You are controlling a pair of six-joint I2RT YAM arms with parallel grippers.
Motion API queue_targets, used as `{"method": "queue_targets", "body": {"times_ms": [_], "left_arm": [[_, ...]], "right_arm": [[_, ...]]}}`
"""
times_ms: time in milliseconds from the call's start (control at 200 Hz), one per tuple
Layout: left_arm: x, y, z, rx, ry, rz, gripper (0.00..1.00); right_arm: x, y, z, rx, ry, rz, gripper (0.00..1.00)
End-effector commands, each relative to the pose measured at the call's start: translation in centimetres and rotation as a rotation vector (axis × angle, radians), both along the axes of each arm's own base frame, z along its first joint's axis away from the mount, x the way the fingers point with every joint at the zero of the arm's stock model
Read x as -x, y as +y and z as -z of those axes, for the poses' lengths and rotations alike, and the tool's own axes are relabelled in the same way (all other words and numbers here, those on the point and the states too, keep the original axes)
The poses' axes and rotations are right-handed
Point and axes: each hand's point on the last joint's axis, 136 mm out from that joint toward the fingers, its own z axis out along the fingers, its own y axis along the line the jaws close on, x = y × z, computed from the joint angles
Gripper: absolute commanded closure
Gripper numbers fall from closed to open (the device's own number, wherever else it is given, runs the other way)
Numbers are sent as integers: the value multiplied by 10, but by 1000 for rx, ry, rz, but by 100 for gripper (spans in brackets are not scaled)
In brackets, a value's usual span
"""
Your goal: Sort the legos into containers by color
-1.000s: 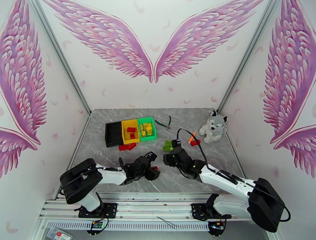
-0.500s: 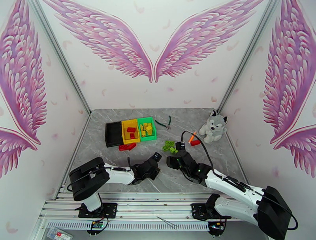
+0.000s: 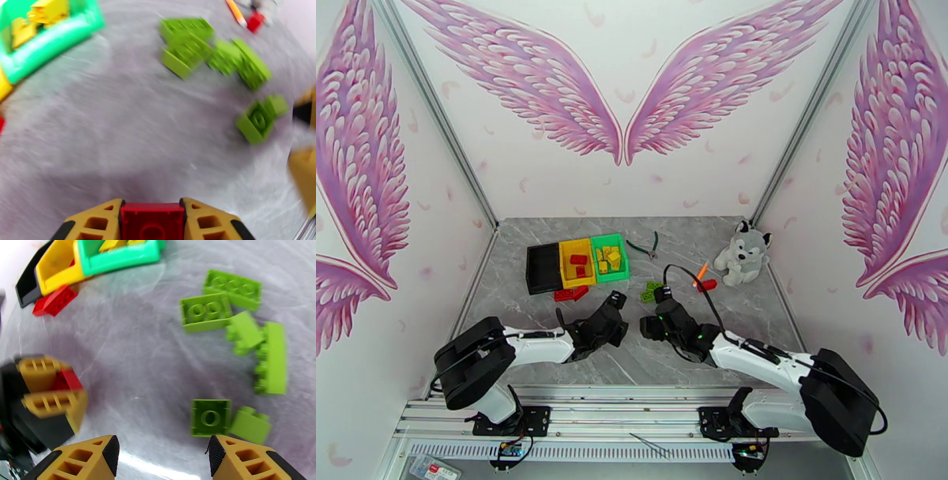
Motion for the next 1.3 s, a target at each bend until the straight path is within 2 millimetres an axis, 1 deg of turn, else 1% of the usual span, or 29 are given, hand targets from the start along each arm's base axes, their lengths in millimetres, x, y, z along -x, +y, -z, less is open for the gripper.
{"method": "queue_targets", "body": {"times_ms": [0,90,180,215,315,445,580,675,715,755,765,780,860,900,935,960,970,990,1090,1200,1295], "left_arm": [[-30,14,-32,70,-55,-110,71],[-57,32,-50,83,-94,-196,71],[-82,50,-66,85,-125,-275,70],[-93,57,-72,86,-139,-306,70],[-120,76,-85,90,-166,-381,69],[-157,98,-90,86,-181,-452,68],[-194,105,-93,93,-183,-474,68],[-219,107,-92,86,-181,-480,65],[-227,108,-91,80,-176,-486,62],[-230,111,-85,72,-161,-488,56],[-236,110,-94,85,-176,-490,53],[-238,110,-97,90,-181,-490,49],[-239,112,-103,100,-192,-492,34],[-237,113,-106,100,-199,-490,28],[-235,113,-110,103,-206,-487,25],[-234,113,-116,110,-218,-483,24],[-230,114,-109,98,-204,-482,24],[-226,116,-106,93,-198,-480,24],[-211,117,-110,89,-207,-467,22],[-190,120,-104,90,-195,-453,20],[-173,124,-97,91,-172,-442,20]], "right_arm": [[-9,42,-20,-86,-39,-115,36],[-14,52,-18,-79,-32,-136,38],[-21,53,-17,-51,-39,-126,38],[-23,52,-18,-41,-46,-120,38],[-27,48,-23,-12,-67,-108,38],[-30,39,-28,7,-87,-84,37],[-31,33,-31,2,-93,-69,37],[-31,31,-32,5,-94,-63,37],[-31,29,-32,8,-95,-57,37],[-31,27,-32,11,-96,-51,37],[-32,26,-31,13,-95,-48,37],[-32,25,-31,13,-95,-46,37],[-33,19,-32,18,-97,-27,36],[-34,17,-32,19,-97,-19,35],[-34,15,-32,18,-98,-13,35],[-35,14,-31,19,-97,-8,34],[-35,14,-31,18,-96,-8,34],[-36,14,-31,17,-97,-7,34],[-39,17,-30,9,-96,-11,34],[-42,26,-28,-12,-84,-26,34],[-43,38,-25,-41,-65,-52,34]]}}
